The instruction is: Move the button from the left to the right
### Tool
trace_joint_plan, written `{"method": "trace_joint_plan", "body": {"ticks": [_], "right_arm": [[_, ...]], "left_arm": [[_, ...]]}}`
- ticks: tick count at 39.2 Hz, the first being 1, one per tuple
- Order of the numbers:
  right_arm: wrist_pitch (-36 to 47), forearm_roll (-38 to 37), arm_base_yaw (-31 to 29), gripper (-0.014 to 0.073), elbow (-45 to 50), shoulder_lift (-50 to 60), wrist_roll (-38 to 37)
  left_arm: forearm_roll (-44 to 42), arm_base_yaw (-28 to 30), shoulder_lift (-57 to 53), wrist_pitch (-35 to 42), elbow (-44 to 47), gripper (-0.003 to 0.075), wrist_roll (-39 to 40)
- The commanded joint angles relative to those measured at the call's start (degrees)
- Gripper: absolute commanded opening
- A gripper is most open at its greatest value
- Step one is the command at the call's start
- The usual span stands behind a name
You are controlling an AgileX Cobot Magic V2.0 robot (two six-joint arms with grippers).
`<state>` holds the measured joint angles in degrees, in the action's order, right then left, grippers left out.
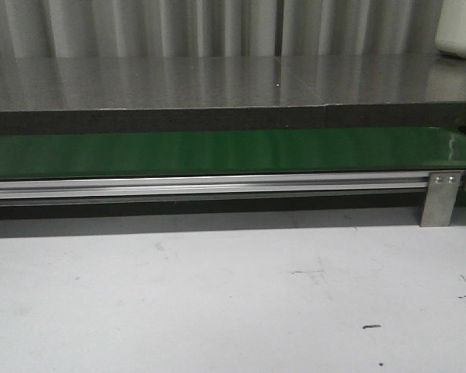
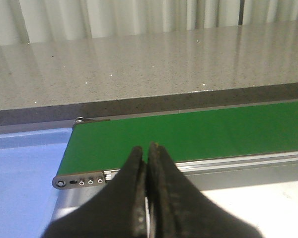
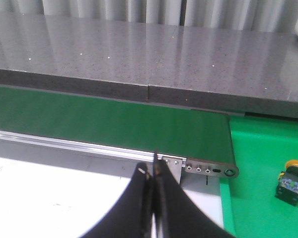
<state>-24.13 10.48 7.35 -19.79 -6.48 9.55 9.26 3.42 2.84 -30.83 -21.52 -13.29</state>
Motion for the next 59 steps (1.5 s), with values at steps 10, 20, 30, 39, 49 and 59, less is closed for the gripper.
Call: {"method": "trace_joint_plan", "body": {"ticks": [10,20,30,39,49,59], "right_arm": [[4.41,0.15,0.06,-0.0068,-1.39,-0.52,0.41],[4.36,0.15,0.06,-0.0068,-1.39,-0.52,0.41],[4.23,0.15,0.06,-0.0068,-1.39,-0.52,0.41],[4.16,0.15,0.06,-0.0068,-1.39,-0.45,0.41],[4.16,0.15,0.06,-0.0068,-1.39,-0.45,0.41],[4.16,0.15,0.06,-0.0068,-1.39,-0.45,0.41]], "left_arm": [[0.85,-0.32,0.64,4.26,-1.32,-0.0021,0.55],[-9.66,-2.34,0.40,4.39,-0.19,-0.0021,19.08],[-11.75,-6.84,-1.31,12.08,7.58,-0.0021,20.89],[-9.83,-6.12,-4.22,16.60,13.73,-0.0021,15.76],[-9.71,-6.12,-4.22,29.53,22.50,-0.0021,15.76],[-9.26,-6.12,-4.22,28.29,23.66,-0.0021,15.76]]}}
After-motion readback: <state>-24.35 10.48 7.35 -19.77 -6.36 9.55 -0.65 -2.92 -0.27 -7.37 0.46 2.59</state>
